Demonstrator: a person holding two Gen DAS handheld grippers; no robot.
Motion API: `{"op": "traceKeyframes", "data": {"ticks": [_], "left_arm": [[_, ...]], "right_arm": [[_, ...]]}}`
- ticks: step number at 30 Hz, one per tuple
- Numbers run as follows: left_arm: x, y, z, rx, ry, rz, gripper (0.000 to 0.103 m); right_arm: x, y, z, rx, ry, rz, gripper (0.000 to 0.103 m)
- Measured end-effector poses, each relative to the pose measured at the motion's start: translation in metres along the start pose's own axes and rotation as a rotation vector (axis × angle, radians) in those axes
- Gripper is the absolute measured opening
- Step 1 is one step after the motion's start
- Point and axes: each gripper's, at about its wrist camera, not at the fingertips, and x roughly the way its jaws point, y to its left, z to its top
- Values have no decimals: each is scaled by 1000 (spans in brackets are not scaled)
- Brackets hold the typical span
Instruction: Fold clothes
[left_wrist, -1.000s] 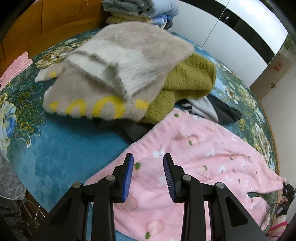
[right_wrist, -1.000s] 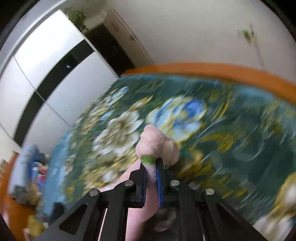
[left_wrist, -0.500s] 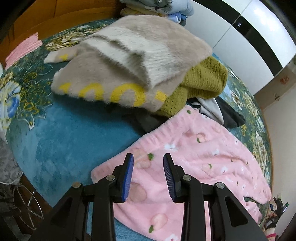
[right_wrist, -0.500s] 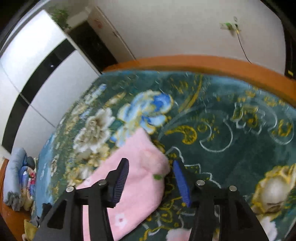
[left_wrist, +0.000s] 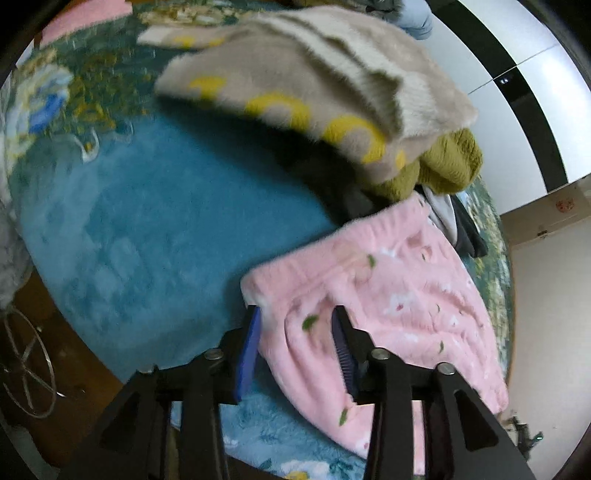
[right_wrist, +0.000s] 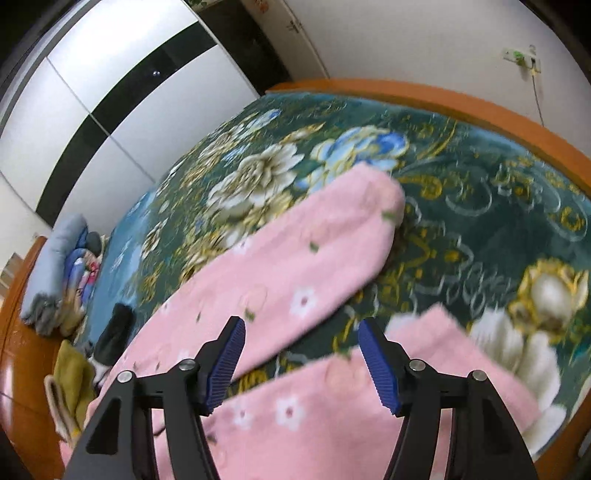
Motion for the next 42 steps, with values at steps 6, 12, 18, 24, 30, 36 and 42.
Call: {"op": "traceKeyframes", "data": {"ticks": [6, 12, 18, 24, 30, 36, 42], "left_arm": [[17, 3, -9, -17, 34, -45, 51], [29, 2, -14, -22, 70, -59, 52], [32, -8, -17, 25, 74, -75, 51], [31, -1, -17, -3, 80, -69, 50], [23, 6, -15, -27, 59, -56, 50], [23, 13, -16, -40, 66, -25, 50], [25, 16, -16, -42, 66, -46, 49]], "right_arm": [[-9, -12, -30, 29, 34, 36, 81], [-21, -28, -52, 60, 51, 85, 96], [-62, -72, -57, 170, -31, 120, 97], [-79, -119, -72, 270, -31, 68, 96], [-68, -152, -91, 356, 14, 50, 71], [-35, -148, -98, 379, 76, 51, 51], [-26, -143, -93, 405, 60, 83, 14]]}}
